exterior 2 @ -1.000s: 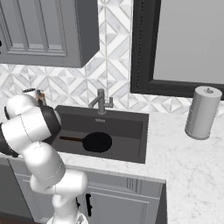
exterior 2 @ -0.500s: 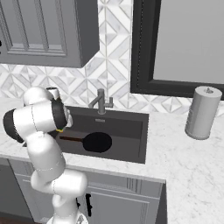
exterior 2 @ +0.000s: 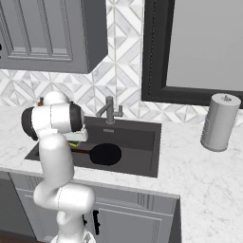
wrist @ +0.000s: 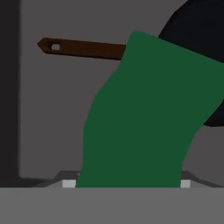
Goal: Pick the pan and sponge and place them into the sink. Then turn on the water.
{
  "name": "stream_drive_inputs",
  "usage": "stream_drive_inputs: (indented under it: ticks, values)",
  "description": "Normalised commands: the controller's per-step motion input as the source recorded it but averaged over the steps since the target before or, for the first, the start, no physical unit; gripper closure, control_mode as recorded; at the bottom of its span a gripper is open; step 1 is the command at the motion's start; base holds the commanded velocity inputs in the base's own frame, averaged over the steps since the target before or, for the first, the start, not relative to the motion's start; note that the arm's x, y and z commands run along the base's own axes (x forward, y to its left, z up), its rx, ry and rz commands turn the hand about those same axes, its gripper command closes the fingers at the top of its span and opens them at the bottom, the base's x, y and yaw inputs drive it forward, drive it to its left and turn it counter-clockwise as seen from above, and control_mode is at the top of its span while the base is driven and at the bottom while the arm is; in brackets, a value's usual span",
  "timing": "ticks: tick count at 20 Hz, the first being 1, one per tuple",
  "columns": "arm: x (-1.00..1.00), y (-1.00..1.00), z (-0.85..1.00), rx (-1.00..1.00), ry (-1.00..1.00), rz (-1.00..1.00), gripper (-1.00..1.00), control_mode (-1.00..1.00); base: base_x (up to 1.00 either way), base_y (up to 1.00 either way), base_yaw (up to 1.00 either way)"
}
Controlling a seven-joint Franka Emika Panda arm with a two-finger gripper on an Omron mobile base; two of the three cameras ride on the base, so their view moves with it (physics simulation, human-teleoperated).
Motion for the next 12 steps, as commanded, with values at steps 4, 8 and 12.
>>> stream_drive_inputs:
  ticks: [4,8,12]
  values:
    - [0.41,0.00,-0.51,0.00,0.02,0.00,1.00,-1.00,0.00,0.00,0.00]
    - [0.36,0.00,-0.49,0.00,0.05,0.00,1.00,-1.00,0.00,0.00,0.00]
    - [0.32,0.00,-0.47,0.00,0.01,0.00,1.00,-1.00,0.00,0.00,0.00]
